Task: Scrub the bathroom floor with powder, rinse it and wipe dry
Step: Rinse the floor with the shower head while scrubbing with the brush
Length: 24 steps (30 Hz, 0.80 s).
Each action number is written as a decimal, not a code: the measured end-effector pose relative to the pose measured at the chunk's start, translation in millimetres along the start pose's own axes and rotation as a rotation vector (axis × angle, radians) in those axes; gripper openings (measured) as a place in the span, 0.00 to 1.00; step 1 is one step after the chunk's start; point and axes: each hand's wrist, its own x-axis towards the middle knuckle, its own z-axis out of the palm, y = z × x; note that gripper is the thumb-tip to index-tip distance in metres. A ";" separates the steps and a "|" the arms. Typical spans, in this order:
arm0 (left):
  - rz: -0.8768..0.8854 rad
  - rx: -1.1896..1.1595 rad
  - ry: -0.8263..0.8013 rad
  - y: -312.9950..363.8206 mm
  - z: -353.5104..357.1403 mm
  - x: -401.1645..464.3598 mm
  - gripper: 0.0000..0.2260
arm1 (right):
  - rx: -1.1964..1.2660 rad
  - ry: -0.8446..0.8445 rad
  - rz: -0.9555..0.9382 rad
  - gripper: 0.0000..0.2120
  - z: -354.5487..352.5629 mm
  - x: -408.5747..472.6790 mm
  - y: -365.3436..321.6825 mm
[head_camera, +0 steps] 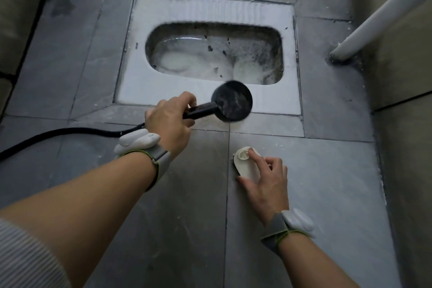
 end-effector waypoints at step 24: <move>0.346 0.148 -0.081 4.8 -0.7 12.3 0.12 | 0.028 -0.002 0.090 0.32 3.3 -4.4 -11.1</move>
